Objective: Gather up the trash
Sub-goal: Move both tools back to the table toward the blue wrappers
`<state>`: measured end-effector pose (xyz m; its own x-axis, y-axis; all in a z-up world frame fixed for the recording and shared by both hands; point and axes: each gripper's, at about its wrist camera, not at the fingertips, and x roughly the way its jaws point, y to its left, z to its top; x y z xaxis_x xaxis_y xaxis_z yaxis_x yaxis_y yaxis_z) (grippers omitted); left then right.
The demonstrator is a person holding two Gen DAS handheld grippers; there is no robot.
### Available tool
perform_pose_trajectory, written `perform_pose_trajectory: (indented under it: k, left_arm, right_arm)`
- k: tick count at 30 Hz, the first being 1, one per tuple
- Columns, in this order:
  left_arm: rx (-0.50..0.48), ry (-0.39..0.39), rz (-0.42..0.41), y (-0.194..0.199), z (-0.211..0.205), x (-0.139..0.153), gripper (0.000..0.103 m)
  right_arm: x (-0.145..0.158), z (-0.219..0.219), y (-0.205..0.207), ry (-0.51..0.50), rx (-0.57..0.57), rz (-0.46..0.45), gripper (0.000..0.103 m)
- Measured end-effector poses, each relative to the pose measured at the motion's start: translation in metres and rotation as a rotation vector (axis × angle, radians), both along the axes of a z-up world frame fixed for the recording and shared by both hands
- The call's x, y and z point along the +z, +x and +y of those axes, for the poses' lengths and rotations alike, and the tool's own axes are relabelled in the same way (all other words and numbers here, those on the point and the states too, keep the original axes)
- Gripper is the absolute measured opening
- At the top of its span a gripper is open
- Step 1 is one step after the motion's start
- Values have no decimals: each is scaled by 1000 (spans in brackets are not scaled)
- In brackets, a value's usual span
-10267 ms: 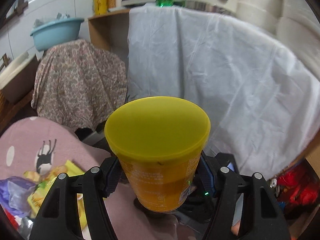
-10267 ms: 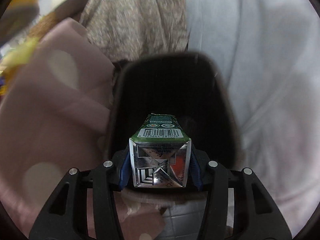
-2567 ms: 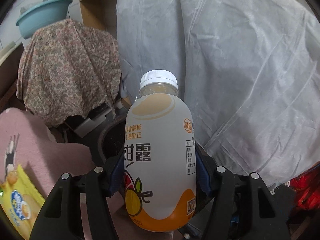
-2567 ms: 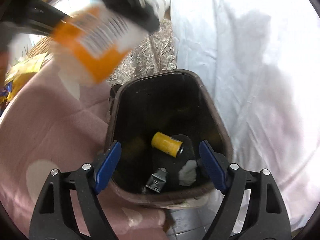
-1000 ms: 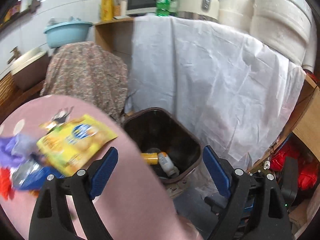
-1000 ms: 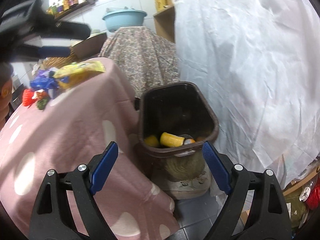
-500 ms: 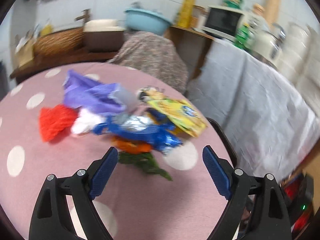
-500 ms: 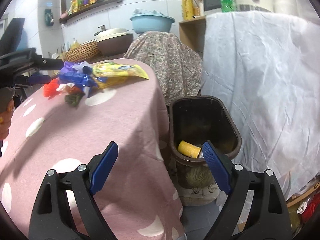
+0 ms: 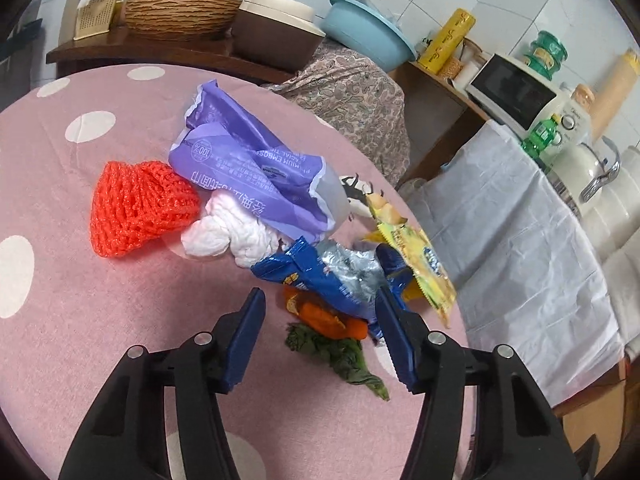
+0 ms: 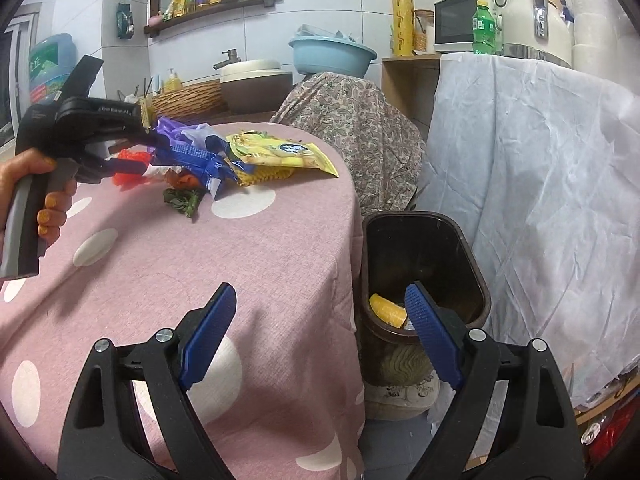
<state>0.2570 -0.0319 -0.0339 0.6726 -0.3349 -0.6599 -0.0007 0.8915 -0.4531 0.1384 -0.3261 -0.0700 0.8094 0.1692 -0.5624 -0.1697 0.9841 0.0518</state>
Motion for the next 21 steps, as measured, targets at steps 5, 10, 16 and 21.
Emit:
perform_pose_trajectory:
  k: [5,10,16,21]
  left_arm:
    - [-6,-31,28,13,-2,2,50]
    - [-28,-32,60,21,-6,-4,25]
    - [-17,-28,16,9,2,2,10]
    - [-16,-20,-39,-7,9,15,9]
  right_arm:
    - [0,3,0,5,7,7,86]
    - [5,12,-1,8,24,-6,86]
    - [8,22,2,-14,48,-8,86]
    - [11,33,8,-41,89,-16,86]
